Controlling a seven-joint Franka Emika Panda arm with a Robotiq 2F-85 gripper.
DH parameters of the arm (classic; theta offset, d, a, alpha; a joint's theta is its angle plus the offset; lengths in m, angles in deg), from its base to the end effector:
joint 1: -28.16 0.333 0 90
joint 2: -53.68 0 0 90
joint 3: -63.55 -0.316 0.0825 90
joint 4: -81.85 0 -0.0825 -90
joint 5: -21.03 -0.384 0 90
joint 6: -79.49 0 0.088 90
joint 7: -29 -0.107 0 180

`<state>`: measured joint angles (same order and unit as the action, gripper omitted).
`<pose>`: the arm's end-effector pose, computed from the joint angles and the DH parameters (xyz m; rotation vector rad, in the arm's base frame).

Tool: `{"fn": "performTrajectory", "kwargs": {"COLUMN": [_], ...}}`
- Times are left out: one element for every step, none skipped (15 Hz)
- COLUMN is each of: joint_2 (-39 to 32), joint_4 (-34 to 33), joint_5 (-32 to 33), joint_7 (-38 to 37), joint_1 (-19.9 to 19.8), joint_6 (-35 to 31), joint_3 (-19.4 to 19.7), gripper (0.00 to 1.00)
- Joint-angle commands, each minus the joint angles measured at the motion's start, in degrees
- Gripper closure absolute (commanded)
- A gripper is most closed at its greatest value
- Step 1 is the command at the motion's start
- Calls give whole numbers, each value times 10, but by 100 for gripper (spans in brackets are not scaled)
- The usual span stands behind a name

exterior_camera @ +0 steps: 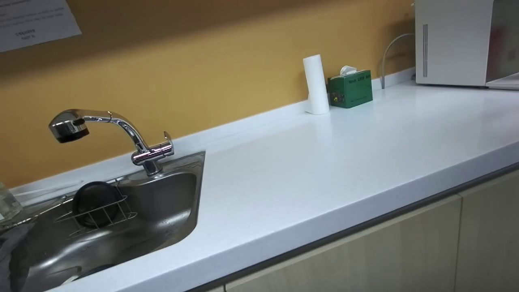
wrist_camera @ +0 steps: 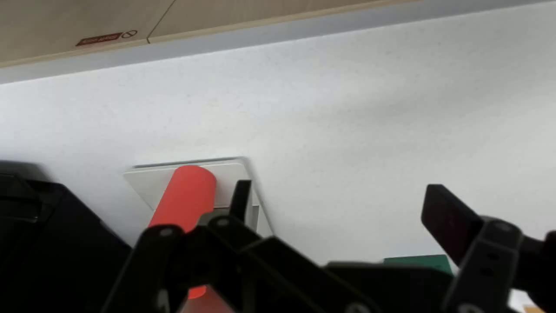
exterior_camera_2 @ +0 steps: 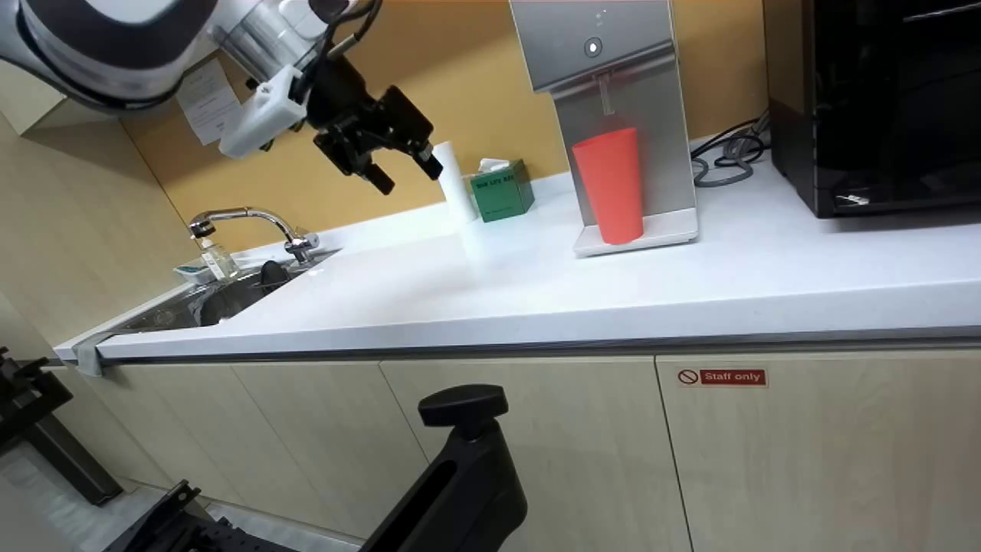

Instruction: Move the pink cup to the left

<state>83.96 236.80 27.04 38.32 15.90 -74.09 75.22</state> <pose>0.3709 -0.1612 0.4417 2.9355 -0.2525 0.7341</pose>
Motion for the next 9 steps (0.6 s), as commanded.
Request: {"fn": "performTrajectory", "kwargs": {"joint_2": [-73,-95,-118,-139,-154,-160,-131,-145,-154], "joint_4": [-3,-9,-19,-29,-41,-52,-15,-26,-34], "joint_5": [42,56,77,101,126,138,106,118,121], "joint_7": [-105,-135,-169,-205,-243,-260,-197,-216,-223], "joint_1": [-77,-105,-142,-183,-230,-252,-202,-230,-242], "joint_6": [-116,-142,-164,-184,-192,-179,-185,-185,-185], "joint_3": [-52,-71,-95,-123,-159,-176,-134,-155,-165], "gripper": [0,0,0,0,0,0,0,0,0]}}
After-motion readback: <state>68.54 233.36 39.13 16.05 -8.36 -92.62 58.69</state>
